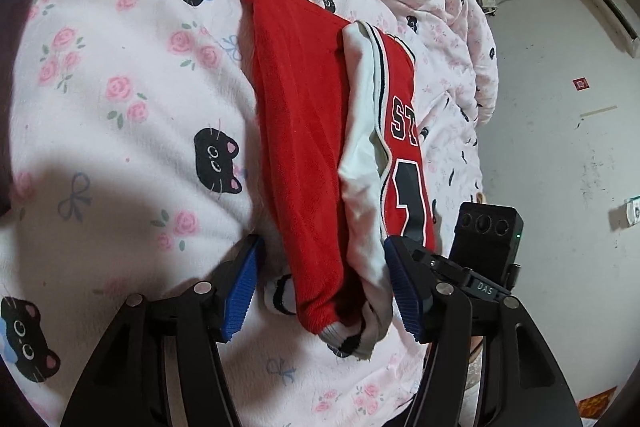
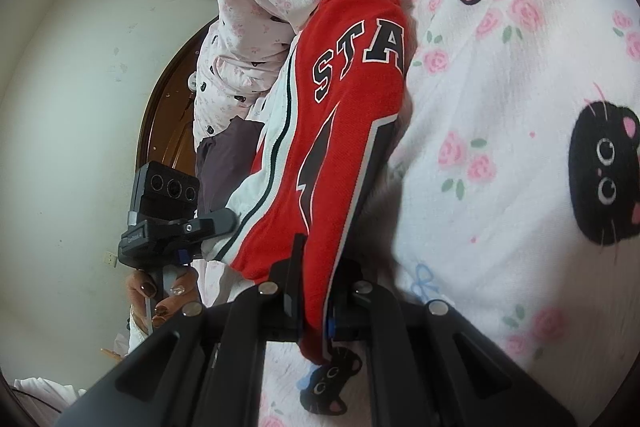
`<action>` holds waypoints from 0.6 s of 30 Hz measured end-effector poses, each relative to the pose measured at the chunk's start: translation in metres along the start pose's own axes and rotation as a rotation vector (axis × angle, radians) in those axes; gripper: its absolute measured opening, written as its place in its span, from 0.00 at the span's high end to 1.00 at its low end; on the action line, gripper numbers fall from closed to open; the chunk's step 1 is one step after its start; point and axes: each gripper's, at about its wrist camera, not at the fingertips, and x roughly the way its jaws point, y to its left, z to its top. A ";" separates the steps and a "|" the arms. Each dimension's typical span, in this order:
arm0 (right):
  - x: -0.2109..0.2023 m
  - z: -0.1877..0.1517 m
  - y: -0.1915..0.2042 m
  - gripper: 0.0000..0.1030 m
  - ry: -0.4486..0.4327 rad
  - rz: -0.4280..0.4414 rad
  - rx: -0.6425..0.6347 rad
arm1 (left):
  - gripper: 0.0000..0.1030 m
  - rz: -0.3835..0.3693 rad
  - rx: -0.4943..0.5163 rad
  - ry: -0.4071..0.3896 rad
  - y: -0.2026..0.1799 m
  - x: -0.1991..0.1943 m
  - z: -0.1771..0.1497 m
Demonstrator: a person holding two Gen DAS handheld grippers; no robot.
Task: Fold clothes
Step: 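Lift the hem end and fold the strip in half toward the collar with both grippers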
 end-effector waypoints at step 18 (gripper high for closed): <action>-0.026 0.000 0.042 0.92 0.017 -0.019 -0.026 | 0.82 0.038 0.116 -0.067 -0.033 -0.035 -0.020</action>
